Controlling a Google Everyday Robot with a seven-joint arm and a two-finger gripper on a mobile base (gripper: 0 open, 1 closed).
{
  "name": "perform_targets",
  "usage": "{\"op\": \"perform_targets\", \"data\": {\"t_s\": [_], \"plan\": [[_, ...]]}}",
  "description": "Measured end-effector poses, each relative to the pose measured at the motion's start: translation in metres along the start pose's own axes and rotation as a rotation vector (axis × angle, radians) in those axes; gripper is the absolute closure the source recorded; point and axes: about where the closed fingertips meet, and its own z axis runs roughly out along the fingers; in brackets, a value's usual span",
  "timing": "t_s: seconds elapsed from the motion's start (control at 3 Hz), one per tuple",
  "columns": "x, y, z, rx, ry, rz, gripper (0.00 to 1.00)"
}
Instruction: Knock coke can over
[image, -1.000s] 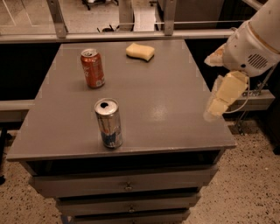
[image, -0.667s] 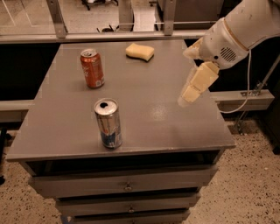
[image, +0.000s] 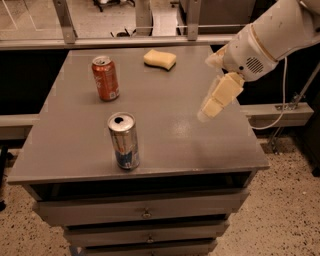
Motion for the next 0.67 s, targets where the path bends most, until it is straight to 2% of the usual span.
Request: {"op": "perform_targets", "data": {"t_s": [0.33, 0.67], "plan": [[-0.011, -0.02, 0.03, 0.03, -0.099, 0.009, 0.0], [-0.033, -0.053, 0.055, 0.088, -0.21, 0.003, 0.0]]}}
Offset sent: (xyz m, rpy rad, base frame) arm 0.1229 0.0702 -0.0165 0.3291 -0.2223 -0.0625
